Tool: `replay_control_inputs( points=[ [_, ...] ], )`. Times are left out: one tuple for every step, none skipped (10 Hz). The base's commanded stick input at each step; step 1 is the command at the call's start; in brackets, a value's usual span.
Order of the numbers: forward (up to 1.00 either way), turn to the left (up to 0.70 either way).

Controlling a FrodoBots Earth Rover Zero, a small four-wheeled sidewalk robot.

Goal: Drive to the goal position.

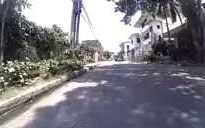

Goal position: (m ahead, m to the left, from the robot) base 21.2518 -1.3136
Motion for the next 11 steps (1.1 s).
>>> replay_control_inputs(
  points=[
    [0.70,-0.21],
    [0.70,-0.34],
    [0.70,-0.35],
    [0.70,-0.27],
    [0.70,-0.18],
    [0.70,-0.12],
    [0.70,-0.09],
    [0.70,-0.07],
    [0.70,-0.07],
    [0.70,-0.06],
    [0.70,-0.05]
  ],
)
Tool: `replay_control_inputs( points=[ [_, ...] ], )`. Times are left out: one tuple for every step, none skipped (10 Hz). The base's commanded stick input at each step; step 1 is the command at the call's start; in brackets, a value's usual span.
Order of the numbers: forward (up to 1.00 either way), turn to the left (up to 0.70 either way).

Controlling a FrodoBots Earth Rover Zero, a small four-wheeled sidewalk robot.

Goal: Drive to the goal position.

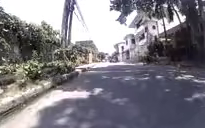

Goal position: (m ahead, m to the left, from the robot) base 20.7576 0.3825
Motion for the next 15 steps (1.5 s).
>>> replay_control_inputs(
  points=[
    [0.70,-0.05],
    [0.70,-0.05],
    [0.70,-0.05],
    [0.70,-0.05],
    [0.70,-0.05],
    [0.70,-0.07],
    [0.70,-0.18],
    [0.70,-0.32],
    [0.70,-0.35],
    [0.70,-0.30],
    [0.70,0.00],
    [0.70,0.00],
    [0.70,0.00],
    [0.70,0.00],
    [0.70,0.00]
  ],
)
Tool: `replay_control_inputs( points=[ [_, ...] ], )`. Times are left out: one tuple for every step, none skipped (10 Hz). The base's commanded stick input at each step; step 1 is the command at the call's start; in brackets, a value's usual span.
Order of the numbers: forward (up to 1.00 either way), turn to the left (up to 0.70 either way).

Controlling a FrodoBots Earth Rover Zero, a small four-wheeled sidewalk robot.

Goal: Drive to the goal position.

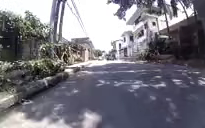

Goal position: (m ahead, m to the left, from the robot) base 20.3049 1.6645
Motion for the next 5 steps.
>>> replay_control_inputs(
  points=[
    [0.70,0.00],
    [0.70,0.01],
    [0.70,0.28],
    [0.70,0.34],
    [0.70,0.34]
  ],
)
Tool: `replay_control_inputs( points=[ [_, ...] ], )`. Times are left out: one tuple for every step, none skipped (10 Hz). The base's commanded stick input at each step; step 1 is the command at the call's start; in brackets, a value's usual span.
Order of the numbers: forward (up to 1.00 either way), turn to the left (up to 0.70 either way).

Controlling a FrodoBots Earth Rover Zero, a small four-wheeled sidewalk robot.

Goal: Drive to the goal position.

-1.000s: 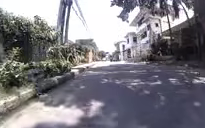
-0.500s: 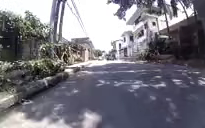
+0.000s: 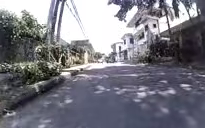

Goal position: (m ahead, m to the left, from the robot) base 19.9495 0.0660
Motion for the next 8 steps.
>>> replay_control_inputs(
  points=[
    [0.70,0.14],
    [0.70,0.01],
    [0.70,0.00],
    [0.70,0.00],
    [0.70,0.00],
    [0.70,0.00],
    [0.70,0.00],
    [0.70,0.00]
  ],
)
